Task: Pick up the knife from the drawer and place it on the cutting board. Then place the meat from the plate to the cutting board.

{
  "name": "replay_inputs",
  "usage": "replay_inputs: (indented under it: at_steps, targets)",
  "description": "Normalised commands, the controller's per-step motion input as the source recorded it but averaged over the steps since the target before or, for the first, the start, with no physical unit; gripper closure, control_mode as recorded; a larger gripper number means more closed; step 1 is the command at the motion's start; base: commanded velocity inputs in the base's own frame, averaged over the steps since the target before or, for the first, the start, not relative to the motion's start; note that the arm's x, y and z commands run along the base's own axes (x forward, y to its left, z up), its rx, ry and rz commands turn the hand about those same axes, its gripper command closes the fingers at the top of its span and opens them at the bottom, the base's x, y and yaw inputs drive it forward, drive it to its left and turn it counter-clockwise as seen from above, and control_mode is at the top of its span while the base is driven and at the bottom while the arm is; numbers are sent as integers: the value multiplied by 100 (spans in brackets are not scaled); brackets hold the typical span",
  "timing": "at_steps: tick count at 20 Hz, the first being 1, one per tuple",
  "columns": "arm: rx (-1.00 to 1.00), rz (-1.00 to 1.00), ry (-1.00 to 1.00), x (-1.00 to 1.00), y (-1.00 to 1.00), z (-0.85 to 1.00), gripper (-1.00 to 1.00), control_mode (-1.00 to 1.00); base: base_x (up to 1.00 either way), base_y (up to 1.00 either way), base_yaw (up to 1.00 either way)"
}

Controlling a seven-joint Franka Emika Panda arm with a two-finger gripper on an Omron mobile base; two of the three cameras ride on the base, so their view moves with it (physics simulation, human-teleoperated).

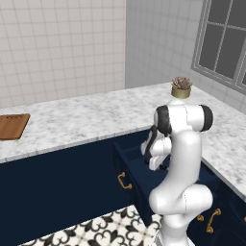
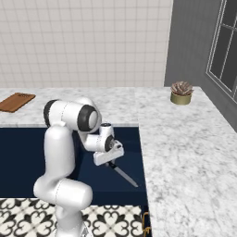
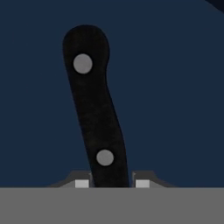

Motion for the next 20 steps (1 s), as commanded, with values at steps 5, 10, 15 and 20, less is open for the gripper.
replay_inputs:
  at_steps: [5,10,15,20]
  targets:
    - [-1,7,-4,-9,64,76,100,-100,0,0,0]
    - [0,4,0,-13,45,95,100,-100,0,0,0]
    - [0,0,0,-27,41,100,100,-100,0,0,0]
    - [1,1,-5,-63,19,100,100,-100,0,0,0]
